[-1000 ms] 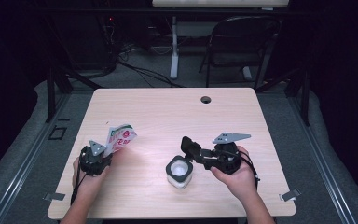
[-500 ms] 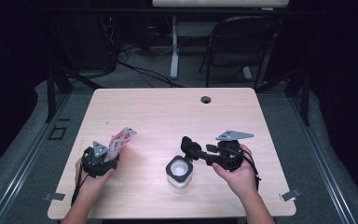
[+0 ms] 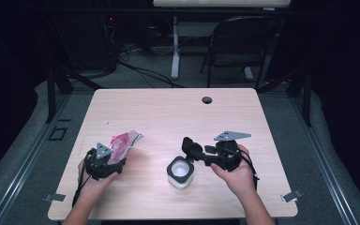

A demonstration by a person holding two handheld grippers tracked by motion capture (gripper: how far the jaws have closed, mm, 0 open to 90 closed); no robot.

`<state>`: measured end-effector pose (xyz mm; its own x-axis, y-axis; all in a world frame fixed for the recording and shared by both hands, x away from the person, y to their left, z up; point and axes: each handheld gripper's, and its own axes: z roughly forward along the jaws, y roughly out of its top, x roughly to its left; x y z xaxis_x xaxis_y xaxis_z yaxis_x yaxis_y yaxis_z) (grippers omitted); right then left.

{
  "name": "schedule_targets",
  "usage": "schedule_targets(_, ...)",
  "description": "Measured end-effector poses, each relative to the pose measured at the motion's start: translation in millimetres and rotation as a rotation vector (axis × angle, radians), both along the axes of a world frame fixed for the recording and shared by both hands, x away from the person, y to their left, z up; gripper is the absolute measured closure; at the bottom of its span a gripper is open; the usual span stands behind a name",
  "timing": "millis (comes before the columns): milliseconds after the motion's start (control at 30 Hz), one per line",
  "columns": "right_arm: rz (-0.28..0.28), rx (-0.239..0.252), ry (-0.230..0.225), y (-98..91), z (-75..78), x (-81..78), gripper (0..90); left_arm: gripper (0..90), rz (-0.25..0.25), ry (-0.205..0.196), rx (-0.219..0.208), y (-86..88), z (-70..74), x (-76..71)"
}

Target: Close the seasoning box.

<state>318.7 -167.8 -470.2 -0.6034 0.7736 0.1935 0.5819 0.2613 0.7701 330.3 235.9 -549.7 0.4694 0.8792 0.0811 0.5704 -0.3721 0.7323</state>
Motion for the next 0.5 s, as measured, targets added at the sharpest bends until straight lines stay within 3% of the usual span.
schedule_targets(267, 0.007, -0.011, 0.006, 3.1, -1.4, 0.9, 57.9, 28.9, -0.019, 0.009, 0.014, -4.8, -1.8, -2.2)
schedule_targets(500, 0.02, -0.009, 0.012, 5.8, -2.6, 2.9, 60.5, 25.5, -0.08, -0.003, 0.046, -14.2, -2.5, -8.2)
